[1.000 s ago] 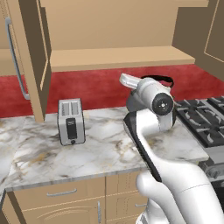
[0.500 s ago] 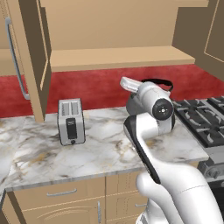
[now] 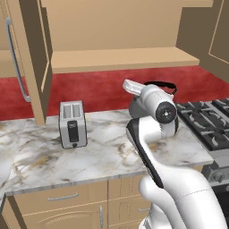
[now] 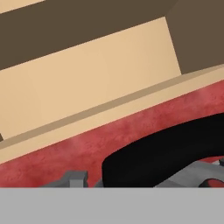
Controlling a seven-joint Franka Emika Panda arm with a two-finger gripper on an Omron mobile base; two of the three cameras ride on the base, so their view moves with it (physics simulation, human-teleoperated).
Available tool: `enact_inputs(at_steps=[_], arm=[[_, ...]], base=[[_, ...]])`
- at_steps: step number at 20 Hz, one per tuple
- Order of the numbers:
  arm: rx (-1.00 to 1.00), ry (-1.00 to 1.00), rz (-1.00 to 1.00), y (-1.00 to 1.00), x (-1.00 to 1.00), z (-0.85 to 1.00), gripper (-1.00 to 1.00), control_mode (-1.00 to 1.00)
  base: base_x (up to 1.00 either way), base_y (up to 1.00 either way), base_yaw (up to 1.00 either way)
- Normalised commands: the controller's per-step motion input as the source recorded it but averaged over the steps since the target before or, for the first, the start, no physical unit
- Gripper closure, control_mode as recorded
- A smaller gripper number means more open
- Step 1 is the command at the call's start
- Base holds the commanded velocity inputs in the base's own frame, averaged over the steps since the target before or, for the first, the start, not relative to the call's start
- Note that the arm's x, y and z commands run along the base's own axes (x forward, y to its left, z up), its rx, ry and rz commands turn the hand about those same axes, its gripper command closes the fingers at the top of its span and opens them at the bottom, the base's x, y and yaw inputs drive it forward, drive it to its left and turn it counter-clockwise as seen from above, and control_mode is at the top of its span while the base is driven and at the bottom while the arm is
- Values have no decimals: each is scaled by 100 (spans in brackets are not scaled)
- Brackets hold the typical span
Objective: Open the cabinet, pick the kettle from the cabinet, and place it in the sink.
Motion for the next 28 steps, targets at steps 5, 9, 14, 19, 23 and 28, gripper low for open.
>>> enact_inputs(at_steps=[5, 9, 14, 19, 23, 28], arm=[[0, 0, 0, 0, 0, 0, 100, -100], [0, 0, 0, 0, 0, 0, 100, -100], [0, 0, 0, 0, 0, 0, 100, -100], [0, 0, 0, 0, 0, 0, 100, 100], [0, 0, 0, 0, 0, 0, 100, 100], [0, 0, 0, 0, 0, 0, 100, 100]], base=[[0, 0, 0], [0, 0, 0], [0, 0, 0], [0, 0, 0], [0, 0, 0], [-2, 0, 0]])
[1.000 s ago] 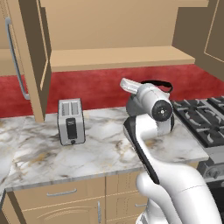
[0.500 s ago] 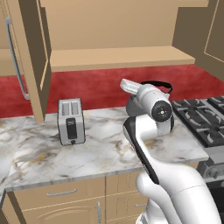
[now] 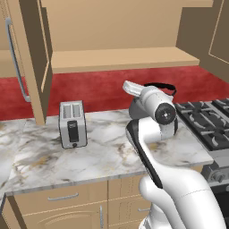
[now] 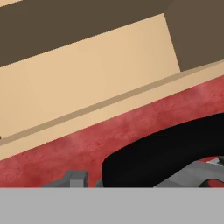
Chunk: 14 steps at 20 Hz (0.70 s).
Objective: Open the cabinet, pick the kettle from the cabinet, and place it in the sink.
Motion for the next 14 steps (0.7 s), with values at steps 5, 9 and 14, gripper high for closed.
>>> enact_inputs(at_steps=[5, 9, 14], arm=[[0, 0, 0, 0, 0, 0, 100, 100], [0, 0, 0, 0, 0, 0, 100, 100], [0, 0, 0, 0, 0, 0, 100, 100]], base=[[-39, 0, 0], [-60, 0, 0], [-65, 0, 0]])
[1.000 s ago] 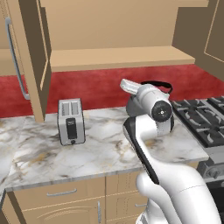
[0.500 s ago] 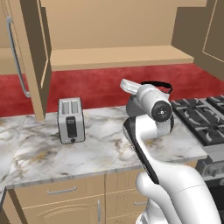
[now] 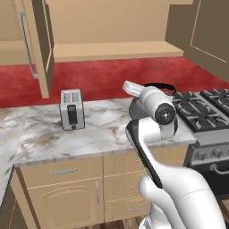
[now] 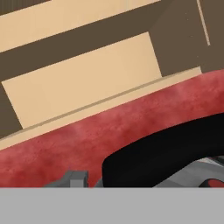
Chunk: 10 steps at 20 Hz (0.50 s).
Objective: Open the cabinet, pick the kettle from the cabinet, and place it in the sink.
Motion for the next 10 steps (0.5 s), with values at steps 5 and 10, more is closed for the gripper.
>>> enact_inputs(at_steps=[5, 10], arm=[[0, 0, 0, 0, 0, 0, 100, 100], [0, 0, 0, 0, 0, 0, 100, 100]], base=[[-64, 0, 0], [-61, 0, 0]])
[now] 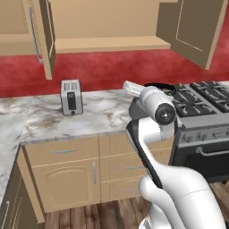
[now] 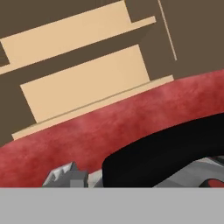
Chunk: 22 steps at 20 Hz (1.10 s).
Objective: Open the cabinet, pick the kettle from the cabinet, and place it in the sink.
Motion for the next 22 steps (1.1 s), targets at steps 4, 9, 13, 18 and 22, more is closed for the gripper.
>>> enact_inputs(at_steps=[4, 9, 13, 18, 22], arm=[[0, 0, 0, 0, 0, 0, 100, 100], [0, 0, 0, 0, 0, 0, 100, 100], [0, 0, 0, 0, 0, 0, 100, 100], [0, 0, 0, 0, 0, 0, 100, 100], [0, 0, 0, 0, 0, 0, 100, 100]], base=[[-52, 0, 0], [-44, 0, 0], [-38, 0, 0], [-25, 2, 47], [-22, 2, 74]])
